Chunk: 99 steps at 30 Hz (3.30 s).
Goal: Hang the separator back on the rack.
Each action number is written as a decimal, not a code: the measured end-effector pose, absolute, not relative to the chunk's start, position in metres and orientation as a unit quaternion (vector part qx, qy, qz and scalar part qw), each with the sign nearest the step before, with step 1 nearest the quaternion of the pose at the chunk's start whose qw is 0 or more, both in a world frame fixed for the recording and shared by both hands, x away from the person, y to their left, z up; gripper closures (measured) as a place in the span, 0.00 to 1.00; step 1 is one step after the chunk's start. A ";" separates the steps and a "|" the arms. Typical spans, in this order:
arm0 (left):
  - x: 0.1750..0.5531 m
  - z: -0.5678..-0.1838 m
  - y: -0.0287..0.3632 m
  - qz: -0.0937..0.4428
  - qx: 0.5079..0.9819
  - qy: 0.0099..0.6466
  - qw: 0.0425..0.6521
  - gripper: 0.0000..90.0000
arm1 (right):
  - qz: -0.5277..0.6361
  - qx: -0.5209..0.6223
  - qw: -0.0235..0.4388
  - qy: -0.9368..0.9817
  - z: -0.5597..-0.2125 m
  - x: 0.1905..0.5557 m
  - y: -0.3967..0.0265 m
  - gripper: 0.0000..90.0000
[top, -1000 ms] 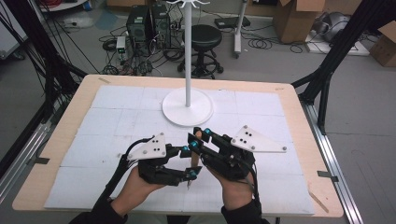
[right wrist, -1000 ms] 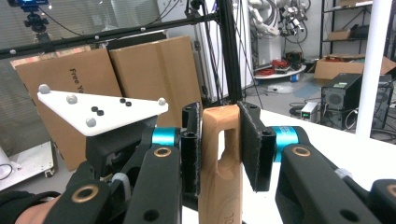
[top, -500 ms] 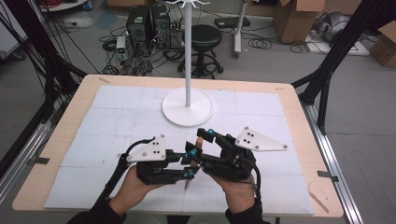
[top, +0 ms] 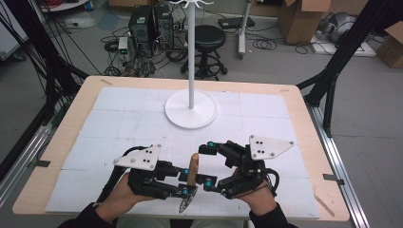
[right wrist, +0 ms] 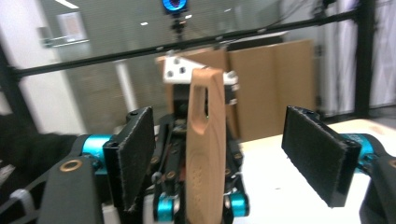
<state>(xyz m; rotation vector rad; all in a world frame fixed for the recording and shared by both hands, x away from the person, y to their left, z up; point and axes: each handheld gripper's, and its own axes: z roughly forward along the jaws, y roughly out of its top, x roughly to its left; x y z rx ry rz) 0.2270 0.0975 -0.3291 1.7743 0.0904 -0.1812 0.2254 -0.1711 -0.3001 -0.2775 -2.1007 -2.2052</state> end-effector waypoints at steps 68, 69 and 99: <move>0.234 -0.334 0.111 -0.037 0.767 0.094 0.633 0.81 | -0.697 -0.193 -0.038 -0.690 -0.296 0.220 -0.147 0.32; 0.235 -0.334 0.112 -0.041 0.768 0.089 0.633 0.81 | -0.696 -0.171 -0.026 -0.697 -0.298 0.223 -0.148 0.34; 0.261 -0.361 0.215 0.096 0.716 0.234 0.651 0.24 | -0.684 -0.147 -0.028 -0.714 -0.277 0.305 -0.124 0.80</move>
